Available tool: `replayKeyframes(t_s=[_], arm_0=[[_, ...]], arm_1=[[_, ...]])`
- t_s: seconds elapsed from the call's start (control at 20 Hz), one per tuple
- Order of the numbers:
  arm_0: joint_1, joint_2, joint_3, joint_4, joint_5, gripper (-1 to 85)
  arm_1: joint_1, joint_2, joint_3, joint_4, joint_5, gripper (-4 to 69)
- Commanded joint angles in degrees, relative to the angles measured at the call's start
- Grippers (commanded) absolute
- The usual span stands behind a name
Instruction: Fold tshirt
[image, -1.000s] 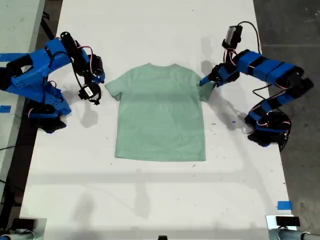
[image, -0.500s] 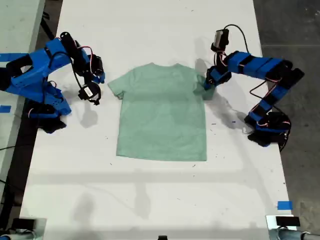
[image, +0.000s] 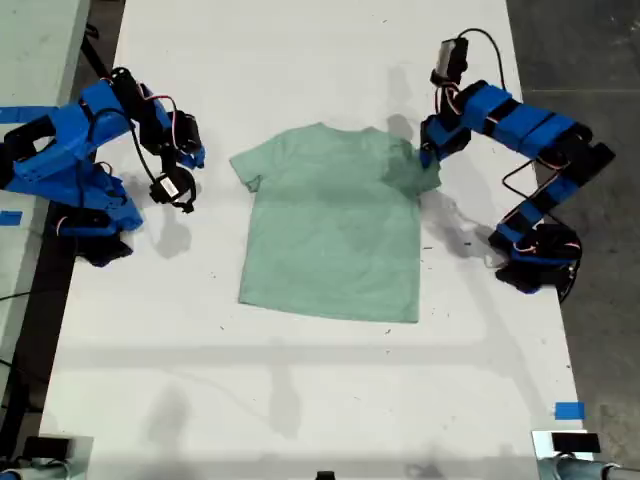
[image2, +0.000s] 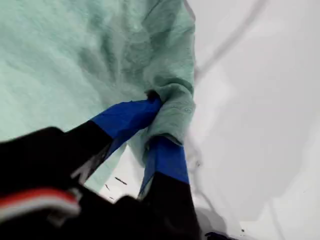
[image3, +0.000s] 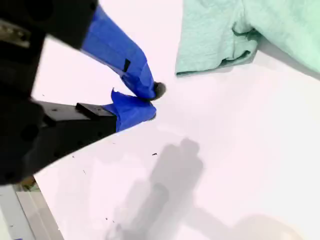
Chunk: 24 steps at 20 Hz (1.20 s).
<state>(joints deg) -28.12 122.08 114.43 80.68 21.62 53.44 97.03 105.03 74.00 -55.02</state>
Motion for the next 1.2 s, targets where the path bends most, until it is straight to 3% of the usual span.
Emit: replayKeyframes(t_s=[0.0,0.25,0.6,0.7,0.75,0.8,0.85,1.0,1.15], arm_0=[[0.8,-0.8,-1.2,-1.3,-0.7,0.0],[1.0,-0.9,-1.3,-1.8,-0.8,0.0],[1.5,-1.1,-1.3,-2.5,-1.1,0.0],[1.8,-1.1,-1.4,-2.2,-1.3,0.0],[1.9,-1.1,-1.5,-2.0,-1.3,0.0],[2.0,-1.1,-1.5,-1.9,-1.3,0.0],[2.1,-1.1,-1.5,-1.8,-1.4,0.0],[2.2,-1.2,-1.5,-1.9,-1.4,0.0],[2.2,-1.8,-2.2,-2.2,-1.4,0.0]], arm_1=[[-5.4,6.4,-10.9,5.2,4.0,-1.8],[-16.4,0.9,-20.9,2.9,15.6,-1.8],[-26.4,-19.5,-27.4,-17.9,25.6,-1.8],[-26.0,-26.0,-29.7,-20.5,26.2,-2.6],[-25.3,-28.7,-29.9,-21.7,26.0,9.3],[-25.0,-30.8,-31.7,-20.0,25.8,35.2],[-25.0,-31.4,-33.6,-17.3,25.2,38.2],[-26.0,-25.5,-36.4,-9.6,23.7,38.0],[-26.5,-13.4,-36.7,-1.7,21.4,32.6]])
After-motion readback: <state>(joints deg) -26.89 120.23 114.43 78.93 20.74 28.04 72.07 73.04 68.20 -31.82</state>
